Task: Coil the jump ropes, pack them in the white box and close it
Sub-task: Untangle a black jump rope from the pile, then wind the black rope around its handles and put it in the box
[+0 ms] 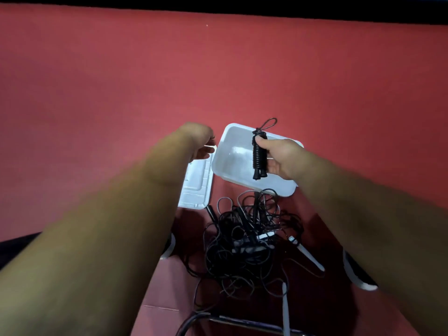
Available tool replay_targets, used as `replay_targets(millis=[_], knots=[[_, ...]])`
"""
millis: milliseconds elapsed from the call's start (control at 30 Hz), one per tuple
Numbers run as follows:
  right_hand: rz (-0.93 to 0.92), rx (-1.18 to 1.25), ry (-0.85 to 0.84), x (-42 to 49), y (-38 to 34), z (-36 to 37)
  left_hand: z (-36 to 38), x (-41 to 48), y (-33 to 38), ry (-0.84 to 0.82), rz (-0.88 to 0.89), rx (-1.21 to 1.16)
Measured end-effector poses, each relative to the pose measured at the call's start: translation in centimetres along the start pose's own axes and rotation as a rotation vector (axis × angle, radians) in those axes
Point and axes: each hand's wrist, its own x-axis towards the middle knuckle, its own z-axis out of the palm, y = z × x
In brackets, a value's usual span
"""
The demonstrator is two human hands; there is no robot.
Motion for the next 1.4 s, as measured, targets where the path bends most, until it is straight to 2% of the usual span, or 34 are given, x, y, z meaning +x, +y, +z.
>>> replay_targets(millis=[167,433,567,667,933,1200,1400], knots=[[0.024,0.018,0.039,4.8,1.9,2.4,1.1,4.4,-3.7,0.093,-0.052,0.034],[0.063,0.032,0.078,9.6,4.0,4.5,2.2,6.2,-7.7,0.022,-0.001,0.096],[0.076,-0.001,0.054,10.2,4.4,4.7,2.6,5.7,-8.0,-0.053,-0.081,-0.001],[0.107,-0.084,0.05,10.2,4.6,4.5,2.9,5.5,-7.7,-0.098,-0.095,0.024],[0.112,-0.09,0.08,7.6,3.9,2.1,2.1,3.5,-5.5,-0.059,-0.056,-0.009],[0.038,-0.162,0.07,0.7,3.2,0.2,3.1,-1.0,-5.2,-0.063,0.013,0.062],[0.048,-0.247,0.078,-3.3,6.8,-1.5,5.1,-4.3,-7.4,-0.113,0.027,0.172]])
